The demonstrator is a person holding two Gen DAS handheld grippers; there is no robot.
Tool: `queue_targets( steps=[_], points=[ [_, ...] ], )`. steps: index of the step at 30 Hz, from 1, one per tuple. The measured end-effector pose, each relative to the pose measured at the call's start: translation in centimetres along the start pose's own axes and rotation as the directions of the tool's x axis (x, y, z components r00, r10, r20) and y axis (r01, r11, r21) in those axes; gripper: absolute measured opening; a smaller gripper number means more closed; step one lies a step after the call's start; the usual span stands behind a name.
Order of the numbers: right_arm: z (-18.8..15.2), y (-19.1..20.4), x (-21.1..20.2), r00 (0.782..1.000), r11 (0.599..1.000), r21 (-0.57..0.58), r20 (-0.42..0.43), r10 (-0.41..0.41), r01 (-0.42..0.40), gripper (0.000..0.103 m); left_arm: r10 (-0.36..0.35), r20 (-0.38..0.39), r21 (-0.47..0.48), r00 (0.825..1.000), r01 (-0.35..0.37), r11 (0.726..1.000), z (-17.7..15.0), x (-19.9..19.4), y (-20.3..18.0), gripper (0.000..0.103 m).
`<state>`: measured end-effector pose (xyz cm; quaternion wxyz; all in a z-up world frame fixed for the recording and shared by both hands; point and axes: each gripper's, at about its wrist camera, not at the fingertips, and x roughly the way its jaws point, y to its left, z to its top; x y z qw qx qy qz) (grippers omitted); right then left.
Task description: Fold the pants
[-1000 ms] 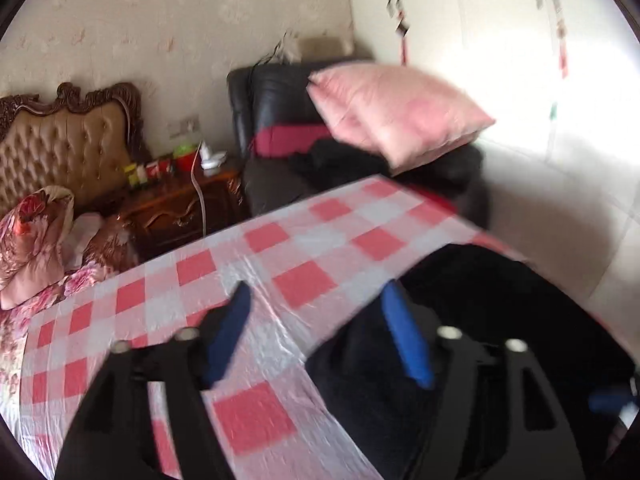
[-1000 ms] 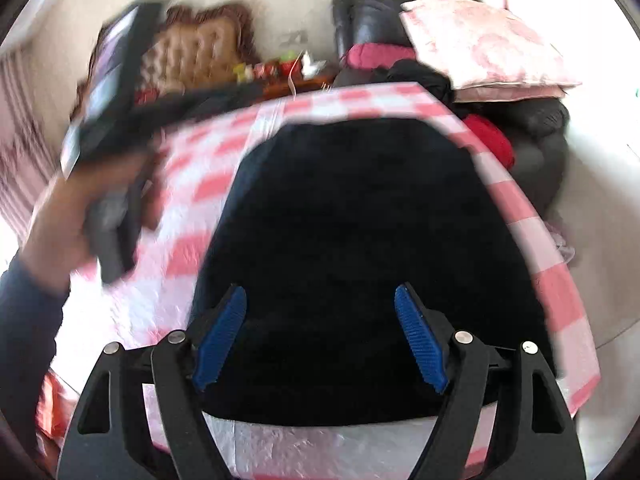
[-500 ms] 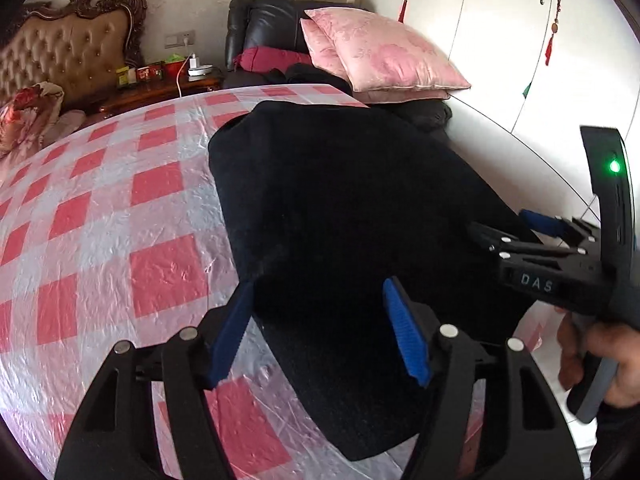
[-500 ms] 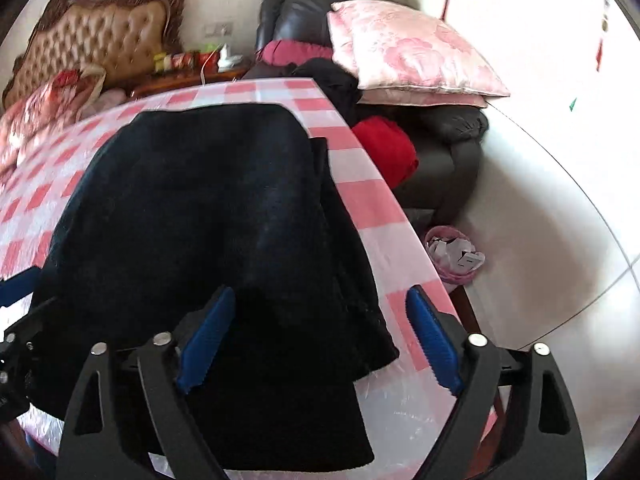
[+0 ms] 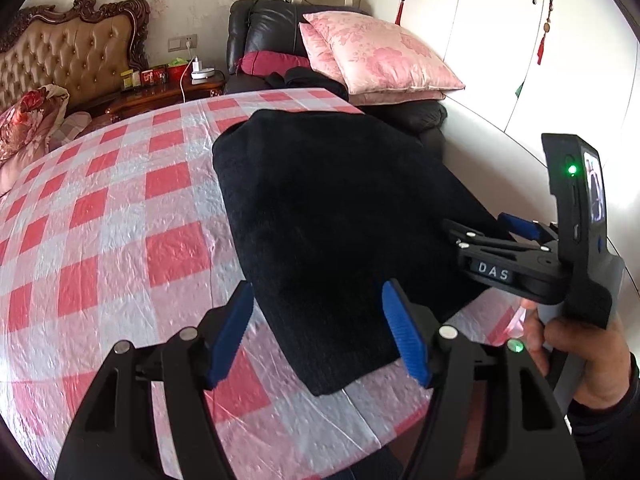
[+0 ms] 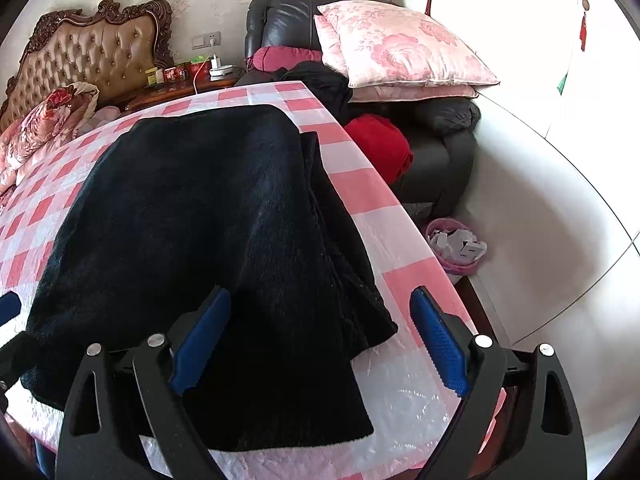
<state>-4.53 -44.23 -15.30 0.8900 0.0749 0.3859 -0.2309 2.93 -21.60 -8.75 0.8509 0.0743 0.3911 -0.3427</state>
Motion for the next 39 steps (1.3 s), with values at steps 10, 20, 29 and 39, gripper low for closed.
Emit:
queue_targets(
  steps=[10, 20, 29, 39],
  points=[
    [-1.1, -0.3, -0.3, 1.000, 1.000, 0.019, -0.004, 0.022, -0.022, 0.088, -0.012, -0.030, -0.007, 0.999, 0.012, 1.000, -0.9, 1.3, 0.4, 0.075],
    [-1.0, -1.4, 0.5, 0.993, 0.991, 0.077, -0.050, 0.111, -0.107, 0.088, -0.139, -0.051, -0.166, 0.989, 0.129, 0.978, -1.5, 2.2, 2.6, 0.075],
    [-1.0, -2.4, 0.8, 0.972, 0.971, 0.111, -0.084, 0.220, -0.211, 0.088, -0.257, -0.022, -0.215, 0.966, 0.247, 0.945, -1.5, 2.5, 3.4, 0.055],
    [0.3, -1.4, 1.9, 0.973, 0.972, 0.095, -0.067, 0.223, -0.216, 0.087, -0.243, -0.015, -0.176, 0.970, 0.237, 0.956, 0.4, 3.4, 4.2, 0.051]
  ],
)
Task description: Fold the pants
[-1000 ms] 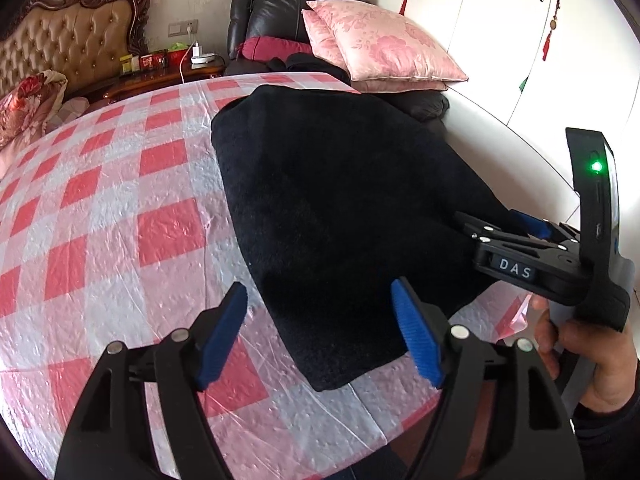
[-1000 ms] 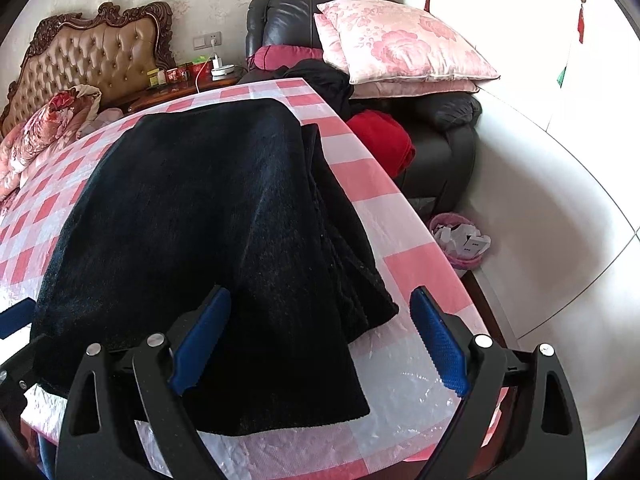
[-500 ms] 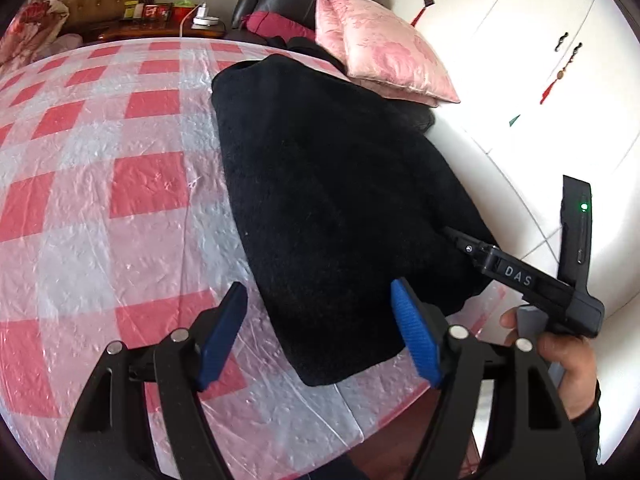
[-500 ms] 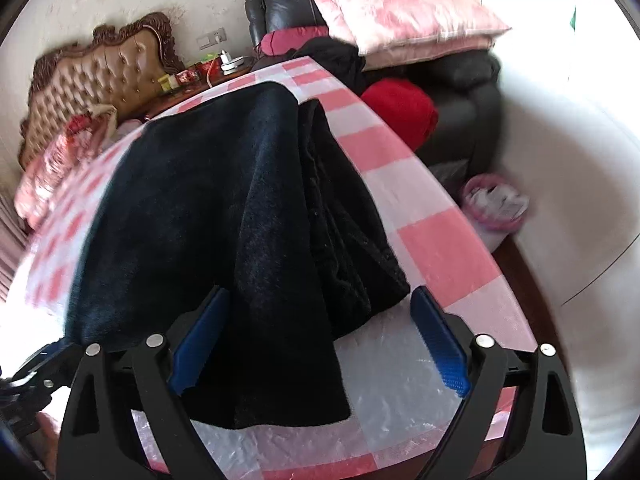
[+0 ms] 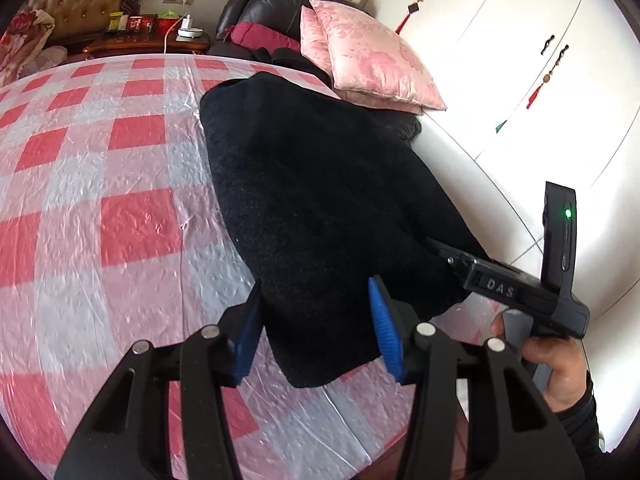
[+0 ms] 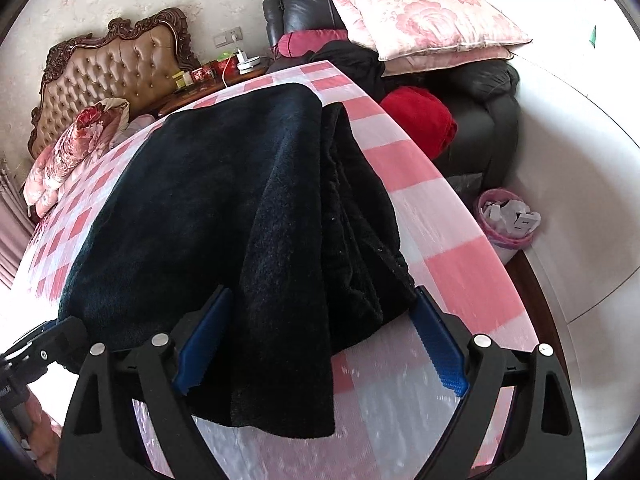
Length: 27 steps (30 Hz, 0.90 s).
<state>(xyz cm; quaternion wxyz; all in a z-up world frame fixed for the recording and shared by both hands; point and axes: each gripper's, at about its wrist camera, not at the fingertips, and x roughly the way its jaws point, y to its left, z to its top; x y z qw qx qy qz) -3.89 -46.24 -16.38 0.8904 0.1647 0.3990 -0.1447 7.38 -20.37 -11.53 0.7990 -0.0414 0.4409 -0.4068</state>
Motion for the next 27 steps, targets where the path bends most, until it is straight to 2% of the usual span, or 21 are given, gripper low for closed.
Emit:
queue_targets(
  steps=[4, 5, 7, 9, 11, 12, 15, 18, 21, 27],
  points=[
    [0.1, -0.8, -0.9, 1.000, 0.999, 0.035, -0.007, -0.005, 0.006, 0.086, 0.022, -0.003, -0.004, 1.000, -0.022, 1.000, -0.7, -0.5, -0.5, 0.061],
    [0.3, -1.0, -1.5, 1.000, 0.999, 0.041, 0.003, -0.019, 0.019, 0.086, 0.042, 0.019, 0.000, 0.999, -0.042, 0.999, -0.9, -1.1, -0.7, 0.061],
    [1.1, -0.8, -3.7, 0.993, 0.995, 0.020, 0.067, -0.100, 0.099, 0.088, 0.087, 0.102, 0.040, 0.991, -0.092, 0.995, -0.9, -2.8, -1.6, 0.061],
    [2.1, -0.2, -5.1, 0.985, 0.992, -0.001, 0.118, -0.128, 0.129, 0.088, 0.112, 0.162, 0.100, 0.980, -0.129, 0.987, -0.2, -4.0, -2.9, 0.061],
    [3.0, 0.8, -5.6, 0.986, 0.995, -0.019, 0.132, -0.097, 0.100, 0.088, 0.148, 0.218, 0.158, 0.965, -0.184, 0.970, 0.5, -4.1, -4.3, 0.057],
    [3.4, 1.6, -5.6, 0.986, 0.994, -0.036, 0.140, -0.096, 0.102, 0.088, 0.152, 0.227, 0.180, 0.962, -0.195, 0.964, 0.7, -3.9, -4.8, 0.048],
    [3.9, 3.9, -5.0, 0.988, 0.992, -0.086, 0.129, -0.085, 0.097, 0.088, 0.138, 0.195, 0.191, 0.971, -0.176, 0.966, 0.8, -2.4, -5.8, 0.045],
    [3.1, 5.1, -3.6, 0.992, 0.988, -0.108, 0.084, -0.099, 0.108, 0.088, 0.198, 0.103, 0.186, 0.975, -0.215, 0.959, 0.0, 0.0, -5.6, 0.045],
    [1.7, 5.5, -1.3, 0.993, 0.984, -0.132, 0.015, -0.119, 0.120, 0.089, 0.214, 0.101, 0.183, 0.972, -0.230, 0.956, -0.5, 0.3, -5.3, 0.046],
    [0.5, 5.0, -0.5, 0.991, 0.983, -0.128, 0.038, -0.129, 0.133, 0.092, 0.222, 0.099, 0.188, 0.970, -0.237, 0.953, -0.6, 0.6, -5.2, 0.046]
  ],
)
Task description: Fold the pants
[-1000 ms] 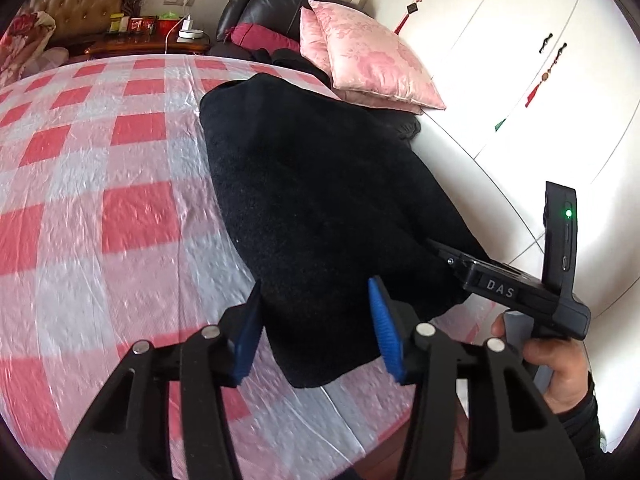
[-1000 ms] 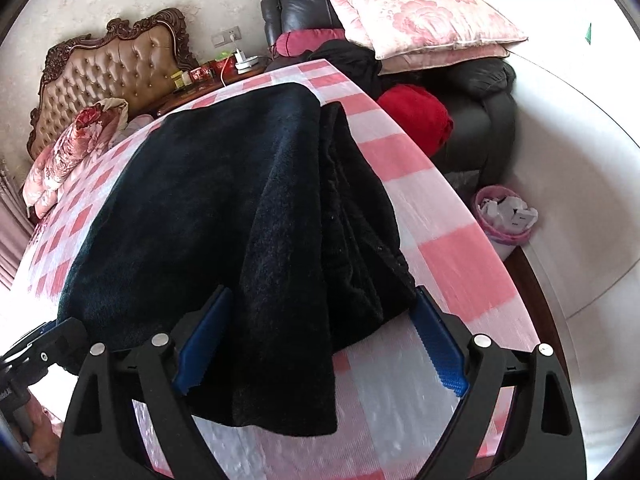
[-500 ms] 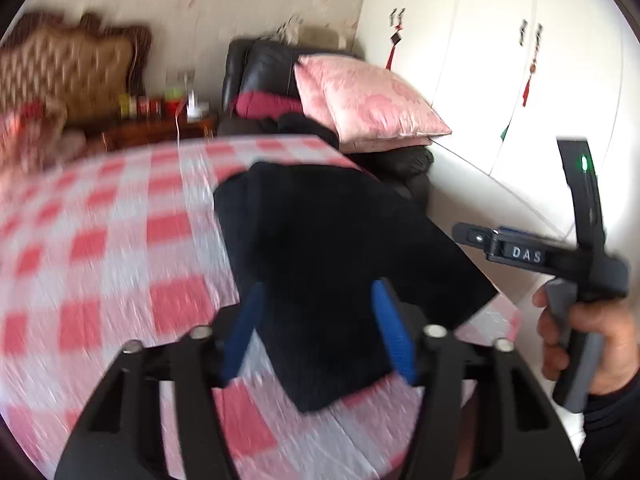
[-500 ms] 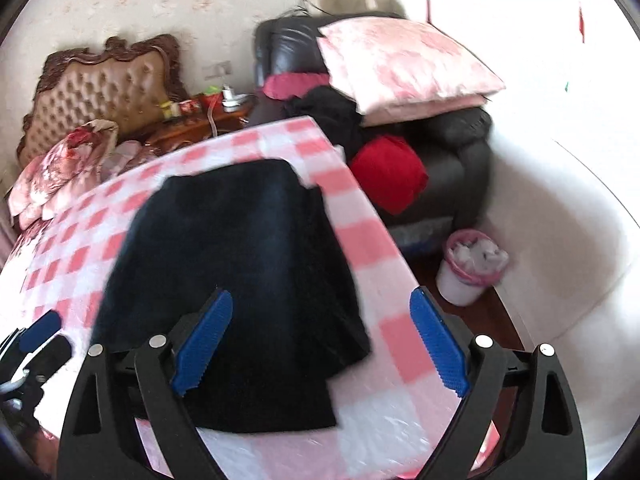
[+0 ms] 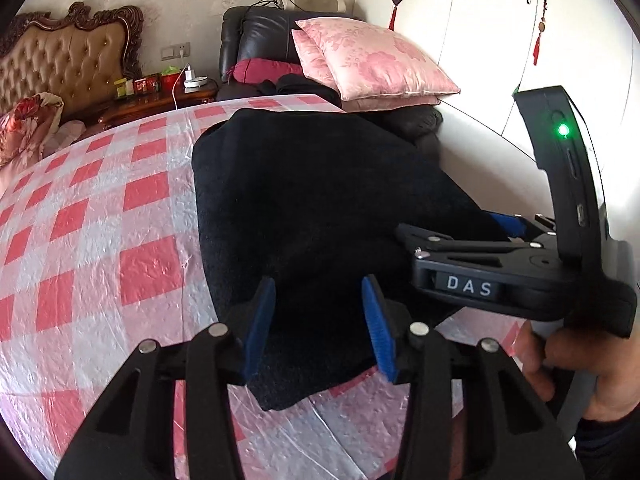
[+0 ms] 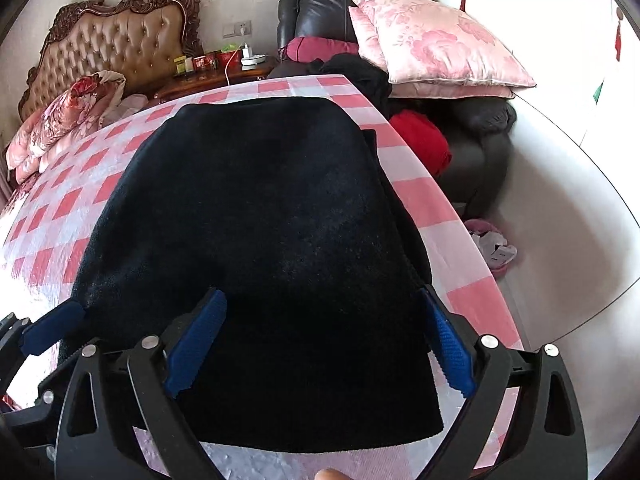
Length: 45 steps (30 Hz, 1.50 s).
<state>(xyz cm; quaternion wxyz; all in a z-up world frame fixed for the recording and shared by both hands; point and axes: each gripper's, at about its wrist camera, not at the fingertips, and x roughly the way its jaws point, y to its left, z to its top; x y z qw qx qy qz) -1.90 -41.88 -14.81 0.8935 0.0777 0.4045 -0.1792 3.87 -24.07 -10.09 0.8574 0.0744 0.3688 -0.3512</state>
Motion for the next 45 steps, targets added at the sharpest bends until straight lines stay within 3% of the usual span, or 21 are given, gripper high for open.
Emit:
queue_targets(
  steps=[13, 17, 25, 27, 34, 45],
  points=[
    [-0.1, -0.3, 0.6, 1.000, 1.000, 0.007, 0.012, 0.006, -0.006, 0.093, -0.033, -0.016, -0.040, 0.999, 0.032, 0.999, 0.1, 0.1, 0.6, 0.047],
    [0.0, -0.2, 0.6, 1.000, 1.000, 0.007, 0.004, 0.008, -0.008, 0.094, -0.059, -0.020, -0.025, 0.998, 0.059, 0.998, 0.0, 0.1, 0.2, 0.062],
    [-0.6, -1.4, -0.2, 0.999, 0.997, 0.073, -0.039, 0.032, -0.029, 0.095, -0.058, -0.028, -0.041, 0.998, 0.057, 0.998, -0.1, -1.3, -0.4, 0.072],
    [-0.8, -1.6, -0.9, 0.999, 0.996, 0.089, -0.043, 0.027, -0.023, 0.095, -0.046, -0.012, -0.039, 0.999, 0.045, 0.998, -0.1, -2.1, -0.6, 0.074],
    [-1.4, -2.2, -4.1, 1.000, 0.996, 0.091, -0.023, -0.016, 0.018, 0.095, 0.062, 0.057, 0.002, 0.996, -0.063, 0.998, 0.6, -4.9, -0.8, 0.095],
    [-2.2, -2.1, -8.4, 0.999, 0.997, 0.068, 0.021, -0.047, 0.045, 0.095, 0.086, 0.061, -0.009, 0.994, -0.086, 0.996, 1.0, -7.4, -1.3, 0.101]
  ],
)
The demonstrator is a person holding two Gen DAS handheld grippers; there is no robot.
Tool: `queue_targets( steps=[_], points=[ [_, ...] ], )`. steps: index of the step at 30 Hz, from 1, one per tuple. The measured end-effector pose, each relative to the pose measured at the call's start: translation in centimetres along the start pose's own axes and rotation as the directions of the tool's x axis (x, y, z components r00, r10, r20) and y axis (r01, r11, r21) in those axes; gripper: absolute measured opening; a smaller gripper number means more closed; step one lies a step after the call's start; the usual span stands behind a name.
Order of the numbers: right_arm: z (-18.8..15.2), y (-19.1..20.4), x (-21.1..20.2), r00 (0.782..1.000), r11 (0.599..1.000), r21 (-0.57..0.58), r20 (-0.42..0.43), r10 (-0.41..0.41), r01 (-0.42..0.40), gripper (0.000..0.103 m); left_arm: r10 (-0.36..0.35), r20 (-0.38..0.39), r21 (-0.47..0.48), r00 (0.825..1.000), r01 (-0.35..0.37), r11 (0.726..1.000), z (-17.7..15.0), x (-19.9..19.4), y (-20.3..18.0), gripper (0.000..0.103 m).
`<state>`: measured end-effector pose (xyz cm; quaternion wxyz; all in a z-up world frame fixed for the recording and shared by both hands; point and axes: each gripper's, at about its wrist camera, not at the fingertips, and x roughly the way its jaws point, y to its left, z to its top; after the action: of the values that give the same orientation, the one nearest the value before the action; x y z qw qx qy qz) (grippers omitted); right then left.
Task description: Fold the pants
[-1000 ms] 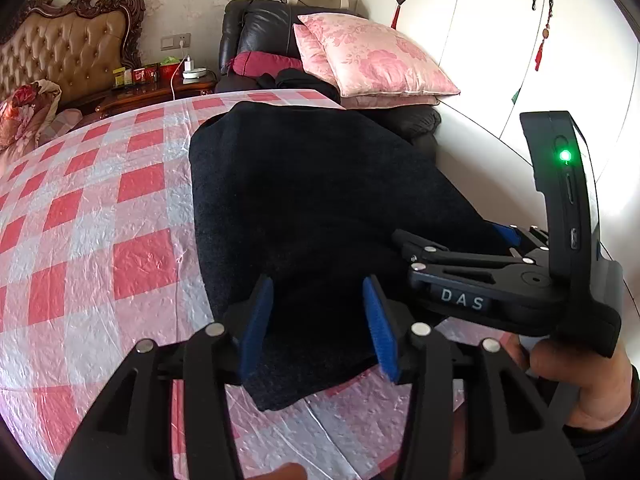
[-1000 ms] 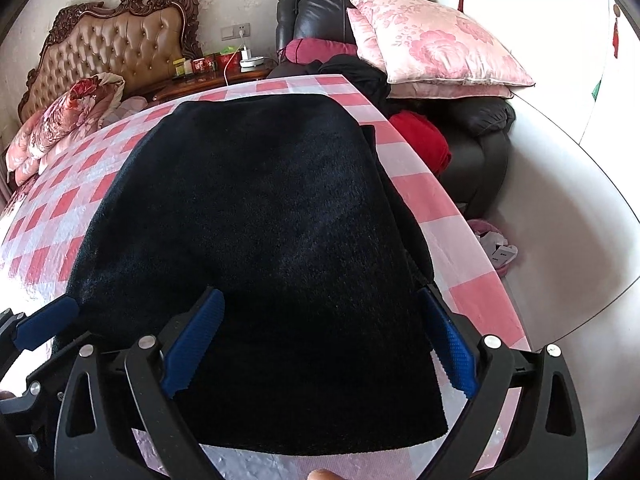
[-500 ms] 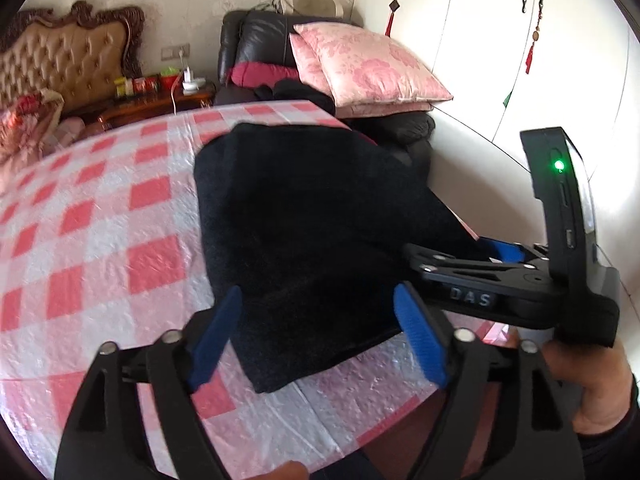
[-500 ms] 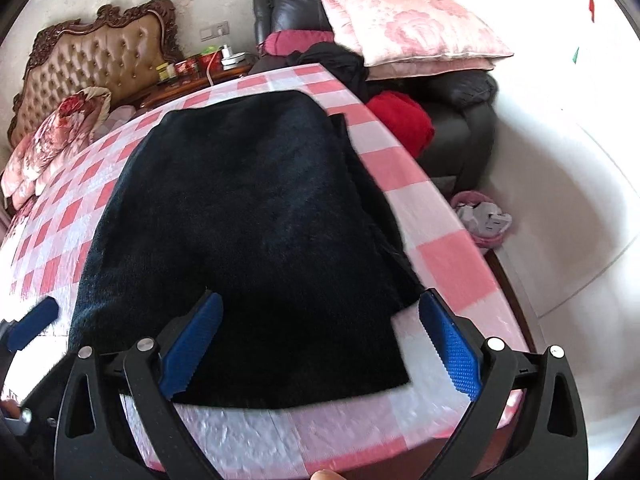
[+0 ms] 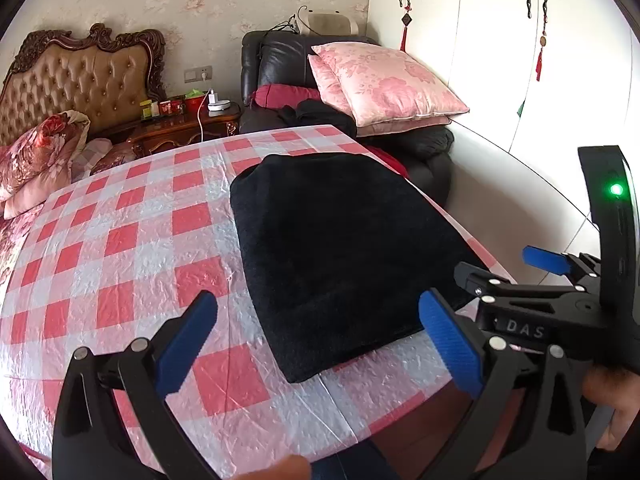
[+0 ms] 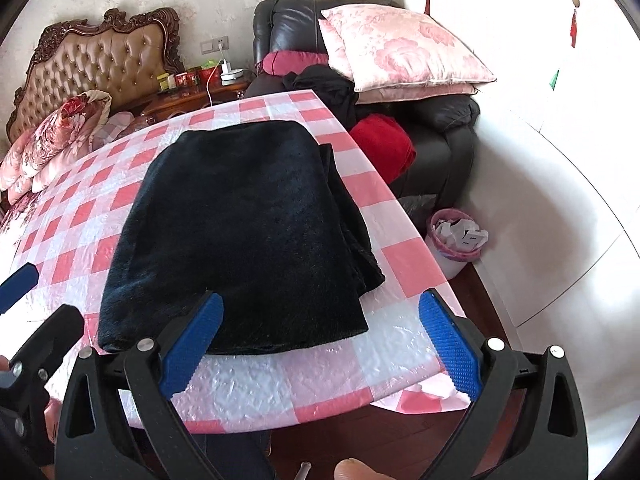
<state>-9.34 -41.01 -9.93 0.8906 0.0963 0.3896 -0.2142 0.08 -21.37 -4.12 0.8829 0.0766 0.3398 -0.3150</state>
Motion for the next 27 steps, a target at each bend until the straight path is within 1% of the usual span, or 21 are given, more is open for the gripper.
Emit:
queue_targets(
  steps=[3, 5, 10, 13, 27],
  points=[
    [-0.1, 0.0, -0.5, 1.000, 1.000, -0.008, 0.004, -0.004, 0.004, 0.095, -0.017, 0.002, -0.022, 1.000, 0.017, 1.000, 0.1, -0.6, 0.3, 0.101],
    [0.0, 0.1, -0.6, 1.000, 1.000, -0.011, 0.005, -0.005, 0.005, 0.095, -0.041, 0.009, -0.039, 0.999, 0.041, 0.998, 0.2, -1.0, 0.4, 0.101],
    [0.0, 0.1, -0.9, 1.000, 1.000, -0.015, 0.007, -0.005, 0.005, 0.095, -0.057, 0.022, -0.067, 0.998, 0.058, 0.996, 0.5, -1.7, 0.7, 0.101],
    [0.2, 0.1, -1.2, 1.000, 1.000, -0.018, 0.010, -0.004, 0.004, 0.095, -0.055, 0.009, -0.074, 0.998, 0.056, 0.996, 0.5, -1.6, 0.7, 0.101],
    [0.3, 0.2, -1.1, 1.000, 1.000, -0.023, 0.006, 0.001, -0.001, 0.095, -0.050, -0.003, -0.080, 0.999, 0.050, 0.996, 0.5, -1.0, 0.6, 0.101]
  ],
)
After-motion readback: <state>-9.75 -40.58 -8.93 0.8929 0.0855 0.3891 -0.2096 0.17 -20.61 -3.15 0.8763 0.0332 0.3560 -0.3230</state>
